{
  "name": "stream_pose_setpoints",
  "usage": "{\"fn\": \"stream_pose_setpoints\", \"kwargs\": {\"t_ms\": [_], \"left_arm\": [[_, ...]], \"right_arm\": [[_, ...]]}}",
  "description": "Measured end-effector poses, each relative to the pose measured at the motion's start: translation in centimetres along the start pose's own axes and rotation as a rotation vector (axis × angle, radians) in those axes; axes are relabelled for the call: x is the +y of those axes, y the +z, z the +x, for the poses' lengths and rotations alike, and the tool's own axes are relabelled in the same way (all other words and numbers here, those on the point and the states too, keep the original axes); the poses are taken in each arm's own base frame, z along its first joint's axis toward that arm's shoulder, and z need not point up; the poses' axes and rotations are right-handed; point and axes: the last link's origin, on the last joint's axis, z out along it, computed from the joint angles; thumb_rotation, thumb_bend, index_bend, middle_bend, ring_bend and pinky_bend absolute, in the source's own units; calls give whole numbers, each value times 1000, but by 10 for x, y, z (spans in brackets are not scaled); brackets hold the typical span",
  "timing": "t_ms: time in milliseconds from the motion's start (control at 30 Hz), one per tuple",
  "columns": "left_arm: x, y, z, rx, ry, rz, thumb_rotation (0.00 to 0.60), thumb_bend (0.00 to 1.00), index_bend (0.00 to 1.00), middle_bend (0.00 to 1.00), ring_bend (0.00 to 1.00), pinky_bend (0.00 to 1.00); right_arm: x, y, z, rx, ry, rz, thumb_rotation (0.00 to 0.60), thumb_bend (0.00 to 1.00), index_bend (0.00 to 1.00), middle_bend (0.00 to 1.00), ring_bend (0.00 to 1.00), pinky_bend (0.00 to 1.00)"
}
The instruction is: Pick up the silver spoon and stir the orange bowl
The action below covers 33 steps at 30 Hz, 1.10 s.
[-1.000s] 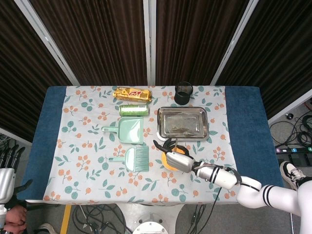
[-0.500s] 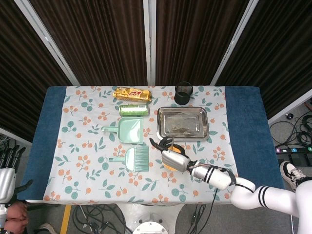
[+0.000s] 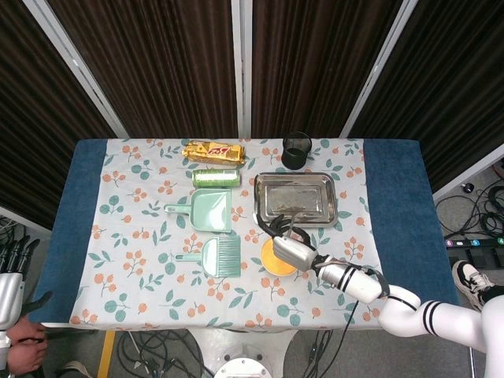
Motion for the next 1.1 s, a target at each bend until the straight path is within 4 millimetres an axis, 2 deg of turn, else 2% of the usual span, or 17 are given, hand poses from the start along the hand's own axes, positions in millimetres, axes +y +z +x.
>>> {"fn": "stream_pose_setpoints", "kwargs": {"t_ms": [167,333,533,600,667,933,1100], "left_arm": [[2,0,4,13,3,-8,600,0,147,159,91,81],[2,-2,5,14,6,-5,600,0,147,159,92,81],[2,-3,6,15,8,-4,600,0,147,159,91,81],[2,-3,6,15,11,-4,600,0,147,159,92,81],[2,-2,6,13,11,-5,600,0,147,159,91,81],[2,-3,7,11,11,-2,600,0,147,159,91,81],[2,-4,6,7,11,-2,600,0,147,159,91,81]], "right_arm": [[15,0,7,20,10,-52,600,402,679,522,390,73],[11,-1,9,26,30,-48,600,402,687,524,390,94],[6,-3,8,21,96,-59,600,402,793,524,423,217],[5,-3,6,5,114,-67,600,402,801,524,423,222],[6,-3,5,4,107,-71,600,402,860,524,424,229],[5,1,3,2,80,-46,600,409,994,524,425,210],[3,3,7,31,26,-12,600,408,1000,533,439,130]]}}
